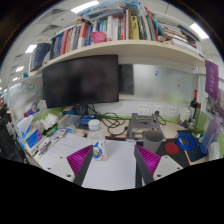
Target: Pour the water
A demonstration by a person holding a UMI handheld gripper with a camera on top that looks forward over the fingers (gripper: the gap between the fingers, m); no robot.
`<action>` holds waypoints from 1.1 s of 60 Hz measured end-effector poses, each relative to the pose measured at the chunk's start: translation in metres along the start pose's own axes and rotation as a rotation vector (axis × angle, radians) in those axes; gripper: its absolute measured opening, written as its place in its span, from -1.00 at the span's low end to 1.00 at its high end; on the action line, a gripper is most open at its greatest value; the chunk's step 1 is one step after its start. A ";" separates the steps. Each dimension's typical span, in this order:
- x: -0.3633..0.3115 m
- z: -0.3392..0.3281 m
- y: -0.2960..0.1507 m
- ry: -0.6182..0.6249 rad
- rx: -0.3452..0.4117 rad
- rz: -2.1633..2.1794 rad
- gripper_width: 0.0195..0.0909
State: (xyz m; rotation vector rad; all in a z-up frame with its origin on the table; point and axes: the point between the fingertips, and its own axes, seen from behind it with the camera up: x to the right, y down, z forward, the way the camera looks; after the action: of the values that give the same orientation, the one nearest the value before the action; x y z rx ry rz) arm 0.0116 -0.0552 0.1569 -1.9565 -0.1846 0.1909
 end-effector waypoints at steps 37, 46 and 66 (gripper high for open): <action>-0.051 0.165 0.035 0.079 0.059 -0.060 0.20; -0.049 0.171 0.034 0.084 0.066 -0.052 -0.11; -0.052 0.165 0.010 0.071 0.051 0.028 -0.40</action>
State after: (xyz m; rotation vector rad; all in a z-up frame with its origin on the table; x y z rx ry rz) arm -0.0750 0.0779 0.0871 -1.9131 -0.1053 0.1427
